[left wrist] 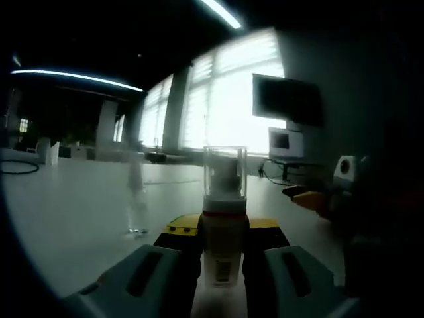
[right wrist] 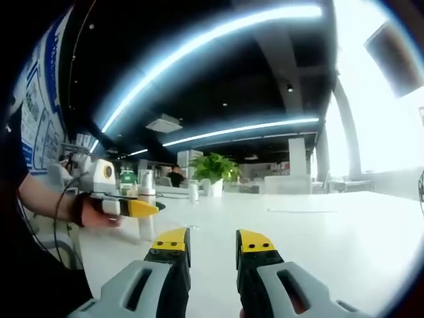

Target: Clamp pump bottle remove cover press pump head put on cover

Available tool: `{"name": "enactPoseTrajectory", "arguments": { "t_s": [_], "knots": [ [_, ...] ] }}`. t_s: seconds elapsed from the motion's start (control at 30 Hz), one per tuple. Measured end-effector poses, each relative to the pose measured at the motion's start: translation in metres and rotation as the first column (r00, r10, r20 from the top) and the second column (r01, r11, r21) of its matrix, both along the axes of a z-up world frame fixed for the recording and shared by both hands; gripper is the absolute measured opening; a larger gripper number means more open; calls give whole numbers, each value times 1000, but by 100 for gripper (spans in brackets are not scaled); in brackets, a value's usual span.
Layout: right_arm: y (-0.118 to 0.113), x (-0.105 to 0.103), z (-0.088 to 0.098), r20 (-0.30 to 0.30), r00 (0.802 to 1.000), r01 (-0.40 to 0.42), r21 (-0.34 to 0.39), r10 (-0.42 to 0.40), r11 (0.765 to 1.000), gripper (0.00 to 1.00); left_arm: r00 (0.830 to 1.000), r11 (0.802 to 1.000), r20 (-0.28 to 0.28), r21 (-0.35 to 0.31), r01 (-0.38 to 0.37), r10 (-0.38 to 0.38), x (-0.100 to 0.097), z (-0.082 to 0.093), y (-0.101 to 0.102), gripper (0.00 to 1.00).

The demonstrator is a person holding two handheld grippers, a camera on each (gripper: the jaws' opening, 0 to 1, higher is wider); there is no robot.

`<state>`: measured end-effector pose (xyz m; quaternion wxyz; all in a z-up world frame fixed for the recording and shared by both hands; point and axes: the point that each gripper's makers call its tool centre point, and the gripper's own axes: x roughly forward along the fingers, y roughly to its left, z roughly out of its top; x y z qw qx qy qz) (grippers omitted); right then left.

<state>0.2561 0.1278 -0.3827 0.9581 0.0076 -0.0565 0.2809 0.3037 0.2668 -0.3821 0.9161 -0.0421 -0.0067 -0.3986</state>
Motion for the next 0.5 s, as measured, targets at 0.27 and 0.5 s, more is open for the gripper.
{"name": "enactPoseTrajectory", "arguments": {
  "t_s": [0.27,0.5],
  "knots": [
    [-3,-2,4,7,1000,7,37,-7,999,21,999,999,27,-25,-43,44,22,15,-13,14],
    [-3,-3,6,12,1000,13,40,-14,999,20,994,993,20,-44,-110,111,42,13,-20,14]
  ]
}}
